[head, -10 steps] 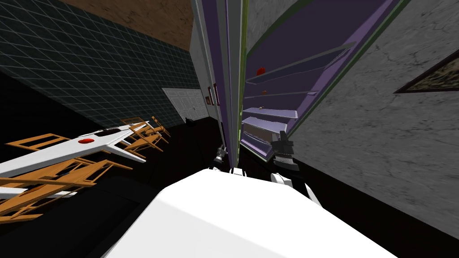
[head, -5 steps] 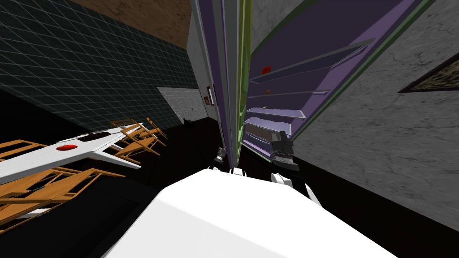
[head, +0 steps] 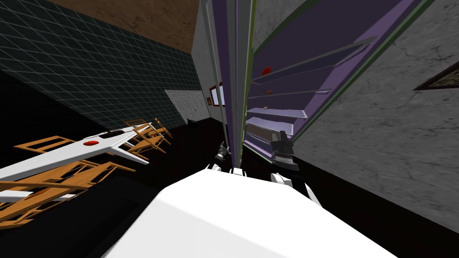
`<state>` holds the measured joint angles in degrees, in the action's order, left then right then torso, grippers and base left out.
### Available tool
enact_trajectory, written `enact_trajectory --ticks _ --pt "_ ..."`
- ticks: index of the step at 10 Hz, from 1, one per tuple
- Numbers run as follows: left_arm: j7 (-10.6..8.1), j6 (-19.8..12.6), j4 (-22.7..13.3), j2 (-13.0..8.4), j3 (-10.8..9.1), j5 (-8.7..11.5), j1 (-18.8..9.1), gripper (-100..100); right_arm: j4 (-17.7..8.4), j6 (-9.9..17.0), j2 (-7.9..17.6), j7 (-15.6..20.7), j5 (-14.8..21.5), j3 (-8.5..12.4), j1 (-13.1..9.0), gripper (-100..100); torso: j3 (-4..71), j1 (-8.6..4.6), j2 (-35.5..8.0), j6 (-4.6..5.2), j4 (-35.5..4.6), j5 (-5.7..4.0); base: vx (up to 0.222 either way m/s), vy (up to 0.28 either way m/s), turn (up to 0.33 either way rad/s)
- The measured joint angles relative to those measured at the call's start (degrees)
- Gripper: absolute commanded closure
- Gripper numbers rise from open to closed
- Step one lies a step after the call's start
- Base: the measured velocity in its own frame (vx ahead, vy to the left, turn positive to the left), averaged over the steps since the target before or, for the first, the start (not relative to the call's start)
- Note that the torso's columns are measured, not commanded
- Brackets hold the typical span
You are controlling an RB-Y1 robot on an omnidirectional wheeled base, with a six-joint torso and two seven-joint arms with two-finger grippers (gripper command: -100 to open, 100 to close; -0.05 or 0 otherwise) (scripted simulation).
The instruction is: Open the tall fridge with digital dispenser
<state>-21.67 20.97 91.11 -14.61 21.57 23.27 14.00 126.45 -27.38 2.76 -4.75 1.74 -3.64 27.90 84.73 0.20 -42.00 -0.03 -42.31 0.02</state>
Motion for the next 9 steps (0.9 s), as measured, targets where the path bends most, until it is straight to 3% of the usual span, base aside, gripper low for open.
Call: enact_trajectory --ticks 3,4,9 --pt "0.71 -4.0 3.5 0.2 -0.47 0.3 -0.8 -100 0.0 0.0 0.0 0.0 0.0 0.0 0.0 0 -0.2 -0.14 -0.3 0.03 0.0 0.0 0.0 0.008 0.057" --pt "0.79 -4.3 3.6 0.2 -0.51 0.3 -0.9 0 0.0 0.0 0.0 0.0 0.0 0.0 0.0 0 -0.2 -0.23 -0.3 0.04 0.0 -0.02 0.0 0.0 0.0" --pt "0.79 -4.3 3.6 0.2 -0.53 0.3 -0.9 0 0.0 0.0 0.0 0.0 0.0 0.0 0.0 0 -0.2 -0.19 -0.3 0.03 0.0 -0.02 0.0 0.0 0.0"
